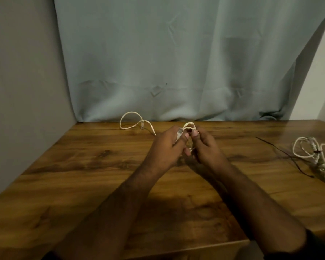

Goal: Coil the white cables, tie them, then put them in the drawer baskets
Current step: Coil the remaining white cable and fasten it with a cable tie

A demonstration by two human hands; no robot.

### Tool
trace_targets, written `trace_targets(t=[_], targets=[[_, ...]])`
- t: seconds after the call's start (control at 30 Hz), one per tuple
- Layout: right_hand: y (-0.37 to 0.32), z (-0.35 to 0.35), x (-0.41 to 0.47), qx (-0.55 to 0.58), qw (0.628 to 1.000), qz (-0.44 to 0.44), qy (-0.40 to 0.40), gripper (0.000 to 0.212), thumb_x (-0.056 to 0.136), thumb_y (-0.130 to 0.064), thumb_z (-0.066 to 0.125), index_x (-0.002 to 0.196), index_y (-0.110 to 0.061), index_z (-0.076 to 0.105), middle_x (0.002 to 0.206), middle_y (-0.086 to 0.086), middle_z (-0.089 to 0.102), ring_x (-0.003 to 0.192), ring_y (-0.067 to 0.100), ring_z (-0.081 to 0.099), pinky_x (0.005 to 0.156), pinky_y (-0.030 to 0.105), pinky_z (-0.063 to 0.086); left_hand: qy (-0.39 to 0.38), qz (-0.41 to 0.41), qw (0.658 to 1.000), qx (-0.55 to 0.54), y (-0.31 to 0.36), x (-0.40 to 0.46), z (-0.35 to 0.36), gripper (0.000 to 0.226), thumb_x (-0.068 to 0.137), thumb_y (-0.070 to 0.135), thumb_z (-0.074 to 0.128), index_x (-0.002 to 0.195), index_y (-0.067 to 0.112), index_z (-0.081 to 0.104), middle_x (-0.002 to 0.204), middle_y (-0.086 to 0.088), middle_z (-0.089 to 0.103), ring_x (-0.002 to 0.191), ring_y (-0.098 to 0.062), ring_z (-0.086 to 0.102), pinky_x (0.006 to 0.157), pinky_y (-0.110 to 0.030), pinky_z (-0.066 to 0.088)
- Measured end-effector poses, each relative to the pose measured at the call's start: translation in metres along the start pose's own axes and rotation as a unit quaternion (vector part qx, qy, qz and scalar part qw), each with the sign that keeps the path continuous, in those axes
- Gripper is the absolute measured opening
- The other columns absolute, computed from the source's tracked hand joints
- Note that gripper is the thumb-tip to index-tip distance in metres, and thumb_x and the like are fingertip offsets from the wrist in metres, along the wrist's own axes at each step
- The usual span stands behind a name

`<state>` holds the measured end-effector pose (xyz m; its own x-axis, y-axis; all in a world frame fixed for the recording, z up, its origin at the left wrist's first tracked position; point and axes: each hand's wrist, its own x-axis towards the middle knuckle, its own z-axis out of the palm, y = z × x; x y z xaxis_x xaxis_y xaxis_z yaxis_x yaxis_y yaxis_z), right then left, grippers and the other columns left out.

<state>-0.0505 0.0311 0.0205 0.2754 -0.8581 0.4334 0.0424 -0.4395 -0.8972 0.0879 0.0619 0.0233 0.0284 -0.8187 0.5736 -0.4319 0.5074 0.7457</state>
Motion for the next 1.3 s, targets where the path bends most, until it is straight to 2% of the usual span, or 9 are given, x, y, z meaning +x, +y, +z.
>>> trace_targets(t=[0.13,0.23,0.33,0.63,0.73,0.87,1.1,1.2,1.3], targets=[[0.001,0.0,-0.002,0.04,0.996,0.05,-0.057,0.028,0.109,-0.029,0.045,0.117,-0.01,0.065,0.106,0.026,0.07,0.093,0.032,0.068,0.083,0.048,0.055,-0.025,-0.067,0.977,-0.202,0.011,-0.001,0.004,0.025,0.105,0.022,0.056,0.101,0.0,0.067,0.074,-0.013,0.073,0.069,-0.023,0.07,0.07,-0.037,0.058],[0.006,0.003,-0.003,-0.006,0.996,0.035,-0.08,0.033,0.106,-0.041,0.05,0.116,-0.014,0.065,0.107,0.021,0.073,0.103,0.043,0.07,0.092,0.065,0.055,-0.036,-0.125,0.927,-0.351,0.013,-0.002,0.005,0.021,0.104,0.018,0.056,0.094,0.0,0.061,0.06,-0.008,0.059,0.055,-0.017,0.059,0.059,-0.031,0.052],[0.004,0.005,-0.006,-0.071,0.994,0.022,-0.082,0.03,0.109,-0.038,0.043,0.114,-0.02,0.067,0.102,0.01,0.076,0.098,0.032,0.073,0.09,0.059,0.057,-0.052,-0.144,0.912,-0.381,0.008,0.0,0.0,0.022,0.105,0.022,0.055,0.088,0.007,0.057,0.051,0.0,0.042,0.035,-0.008,0.035,0.039,-0.019,0.03],[-0.004,0.007,0.001,0.11,0.99,0.071,-0.051,0.025,0.109,-0.002,0.037,0.121,-0.003,0.059,0.095,0.012,0.07,0.074,0.016,0.072,0.059,0.026,0.057,-0.003,-0.089,0.986,-0.142,-0.004,0.004,-0.001,0.026,0.105,0.017,0.056,0.101,-0.007,0.066,0.072,-0.02,0.072,0.028,-0.008,0.041,0.036,-0.015,0.032],[-0.007,0.001,0.008,0.07,0.996,0.051,0.029,0.028,0.109,-0.001,0.039,0.133,-0.004,0.053,0.118,0.018,0.066,0.053,-0.001,0.059,0.046,0.011,0.043,0.005,-0.068,0.997,-0.047,-0.014,0.006,-0.009,0.022,0.104,0.024,0.058,0.097,0.009,0.073,0.067,0.001,0.075,0.033,-0.009,0.047,0.042,-0.023,0.039],[-0.001,-0.008,0.016,0.059,0.994,0.008,0.089,0.015,0.104,-0.004,0.052,0.116,-0.011,0.058,0.094,0.006,0.067,0.057,-0.001,0.057,0.053,0.017,0.046,-0.039,-0.028,0.989,0.141,-0.025,0.002,-0.007,0.022,0.091,0.044,0.057,0.088,0.026,0.071,0.071,0.009,0.069,0.068,-0.017,0.067,0.065,-0.043,0.059],[0.006,-0.005,0.013,-0.036,0.998,-0.021,0.049,0.016,0.105,-0.016,0.055,0.109,0.0,0.055,0.07,0.007,0.063,0.057,0.01,0.061,0.058,0.023,0.052,-0.01,-0.101,0.991,-0.085,-0.02,0.005,-0.001,0.017,0.103,0.019,0.057,0.102,0.01,0.071,0.084,-0.014,0.077,0.076,-0.033,0.076,0.074,-0.064,0.061],[0.009,-0.009,0.013,-0.198,0.977,-0.053,0.061,0.03,0.107,-0.03,0.052,0.094,-0.006,0.063,0.062,0.005,0.068,0.051,0.013,0.065,0.057,0.032,0.055,-0.034,-0.067,0.997,-0.027,-0.02,0.001,-0.001,0.018,0.105,0.023,0.054,0.115,0.015,0.066,0.091,-0.005,0.077,0.081,-0.024,0.076,0.078,-0.058,0.062],[0.009,-0.011,0.014,-0.249,0.962,-0.059,0.099,0.036,0.105,-0.038,0.053,0.083,-0.012,0.065,0.058,0.006,0.067,0.052,0.019,0.067,0.057,0.037,0.057,-0.135,0.009,0.971,0.197,-0.028,-0.003,0.001,0.055,0.102,0.041,0.05,0.154,0.037,0.033,0.147,0.001,0.055,0.131,-0.024,0.056,0.105,-0.054,0.049]])
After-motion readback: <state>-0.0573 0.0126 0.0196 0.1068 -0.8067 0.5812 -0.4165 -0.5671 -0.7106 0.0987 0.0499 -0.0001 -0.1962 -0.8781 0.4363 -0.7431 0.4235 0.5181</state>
